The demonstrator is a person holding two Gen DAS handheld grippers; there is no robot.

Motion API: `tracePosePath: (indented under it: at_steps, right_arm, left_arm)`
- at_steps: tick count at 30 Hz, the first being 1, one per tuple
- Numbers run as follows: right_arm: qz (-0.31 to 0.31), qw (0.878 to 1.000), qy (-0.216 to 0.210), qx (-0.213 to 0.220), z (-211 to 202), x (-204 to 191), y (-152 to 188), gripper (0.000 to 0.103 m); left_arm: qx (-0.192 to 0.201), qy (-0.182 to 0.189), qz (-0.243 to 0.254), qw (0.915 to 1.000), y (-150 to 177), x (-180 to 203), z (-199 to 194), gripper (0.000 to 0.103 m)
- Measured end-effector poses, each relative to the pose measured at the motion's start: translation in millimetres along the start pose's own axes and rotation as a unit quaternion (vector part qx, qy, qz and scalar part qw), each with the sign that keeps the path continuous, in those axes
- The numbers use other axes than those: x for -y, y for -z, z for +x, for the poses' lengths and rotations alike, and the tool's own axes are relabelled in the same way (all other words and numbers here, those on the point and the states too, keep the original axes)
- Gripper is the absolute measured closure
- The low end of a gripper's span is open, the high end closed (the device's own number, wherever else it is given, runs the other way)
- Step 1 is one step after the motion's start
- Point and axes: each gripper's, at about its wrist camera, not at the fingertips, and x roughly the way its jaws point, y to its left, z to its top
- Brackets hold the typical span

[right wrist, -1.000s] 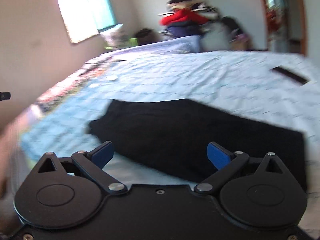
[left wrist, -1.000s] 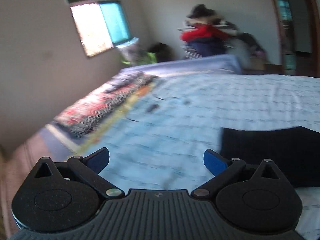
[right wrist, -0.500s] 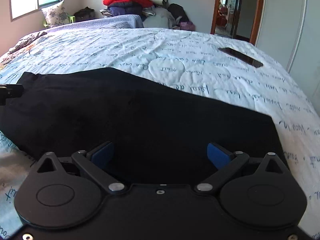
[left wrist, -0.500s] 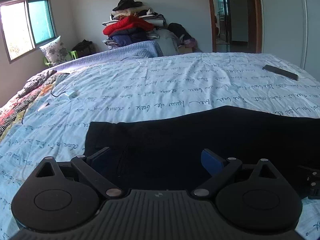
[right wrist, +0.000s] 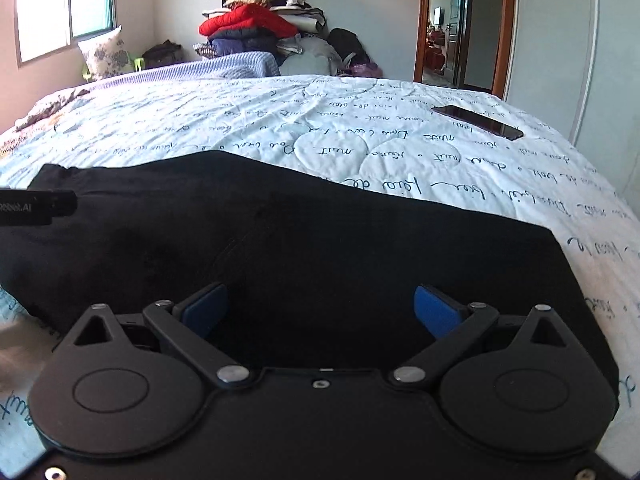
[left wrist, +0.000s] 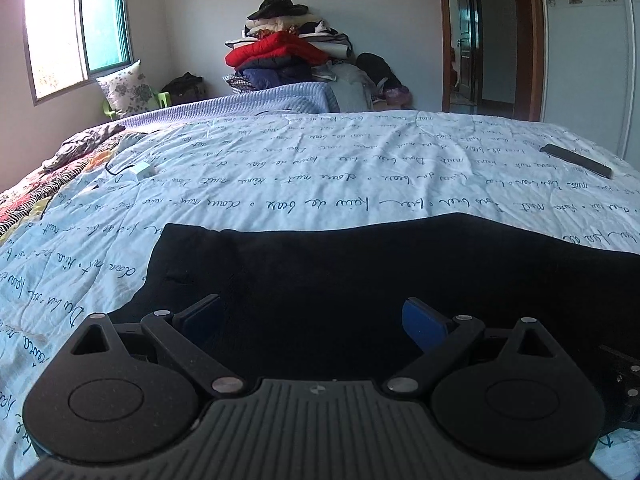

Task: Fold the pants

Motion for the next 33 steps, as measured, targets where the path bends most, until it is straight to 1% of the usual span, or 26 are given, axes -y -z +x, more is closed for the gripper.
tracePosePath:
  at_steps: [4, 6, 8, 10, 12, 14, 17, 19, 21, 24, 28, 29, 30, 32, 33]
  right_arm:
    - [-0.01, 1.0, 0.004, -0.002, -3, -1, -1, 0.002]
    - [-0.015, 1.0, 0.0, 0.016, -14, -5, -5, 0.002]
    - [-0.038, 0.998, -0.026, 0.047, -27, -16, -11, 0.002]
    - [-0.084, 0.993, -0.052, 0.069, -36, -36, -17, 0.002]
    - [-0.143, 0.983, -0.075, 0.082, -40, -64, -20, 0.002]
    - [-0.2, 0.971, -0.091, 0.092, -43, -96, -19, 0.002]
    - [-0.265, 0.953, -0.093, 0.113, -41, -137, -15, 0.002]
    - [-0.3, 0.943, -0.085, 0.12, -39, -162, -12, 0.002]
    - [-0.339, 0.928, -0.09, 0.127, -38, -186, -8, 0.002]
    - [-0.399, 0.901, -0.107, 0.133, -35, -220, -1, 0.002]
    - [-0.462, 0.864, -0.128, 0.156, -35, -258, 6, 0.005]
    - [-0.481, 0.852, -0.128, 0.163, -35, -266, 9, 0.008]
    - [-0.504, 0.837, -0.125, 0.171, -35, -275, 12, 0.011]
    - [-0.542, 0.814, -0.119, 0.17, -31, -291, 17, 0.028]
    - [-0.554, 0.807, -0.118, 0.167, -28, -296, 18, 0.032]
  left_arm:
    - [-0.009, -0.012, 0.02, 0.9997, 4, 6, 3, 0.005]
    - [0.001, -0.026, 0.024, 0.9994, 5, 2, 0, 0.005]
    - [0.009, -0.045, 0.018, 0.9988, 4, -9, -3, 0.004]
    - [0.003, -0.055, 0.0, 0.9985, 1, -27, -1, 0.003]
    - [-0.013, -0.058, -0.02, 0.998, -2, -48, 2, 0.003]
    - [-0.018, -0.07, -0.033, 0.9968, -5, -68, 2, 0.003]
    - [-0.017, -0.104, -0.044, 0.9934, -9, -99, 0, 0.003]
    - [-0.022, -0.12, -0.051, 0.9913, -12, -119, 0, 0.003]
    - [-0.026, -0.131, -0.061, 0.9891, -14, -139, -1, 0.003]
    - [-0.047, -0.147, -0.077, 0.985, -16, -166, 2, 0.003]
    - [-0.06, -0.15, -0.105, 0.9813, -14, -193, 4, 0.003]
    - [-0.063, -0.149, -0.112, 0.9804, -13, -199, 4, 0.003]
    - [-0.066, -0.147, -0.117, 0.9798, -12, -203, 4, 0.003]
    - [-0.073, -0.145, -0.122, 0.9792, -11, -209, 5, 0.003]
    - [-0.076, -0.143, -0.123, 0.9791, -10, -211, 6, 0.003]
